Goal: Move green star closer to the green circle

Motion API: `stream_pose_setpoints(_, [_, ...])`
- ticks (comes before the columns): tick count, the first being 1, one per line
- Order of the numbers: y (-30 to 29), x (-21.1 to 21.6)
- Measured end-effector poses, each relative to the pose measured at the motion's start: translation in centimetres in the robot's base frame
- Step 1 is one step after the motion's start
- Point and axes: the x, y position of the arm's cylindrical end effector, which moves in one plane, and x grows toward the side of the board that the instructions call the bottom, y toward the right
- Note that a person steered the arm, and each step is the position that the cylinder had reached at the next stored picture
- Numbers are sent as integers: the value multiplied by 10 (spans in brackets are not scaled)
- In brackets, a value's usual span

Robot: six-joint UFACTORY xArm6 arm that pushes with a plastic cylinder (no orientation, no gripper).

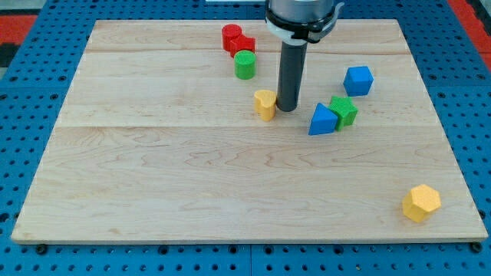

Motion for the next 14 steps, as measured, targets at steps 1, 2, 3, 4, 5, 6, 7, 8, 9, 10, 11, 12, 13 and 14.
stream_pose_setpoints(1, [-18, 42])
stream_pose_setpoints(2, [0, 97])
stream_pose_setpoints(3, [81, 100])
stream_pose_setpoints(4, [106, 75])
stream_pose_setpoints(5, [104, 48])
stream_pose_setpoints(6, [112, 35])
stream_pose_setpoints(7, [84, 20])
stream_pose_setpoints(8, [30, 8])
stream_pose_setpoints(9, [27, -2])
stream_pose_setpoints(10, [53, -5])
stream_pose_setpoints(11, [54, -17])
stream_pose_setpoints(12, [41, -33])
stream_pose_setpoints(13, [31, -49])
stream_pose_setpoints(14, [33, -65])
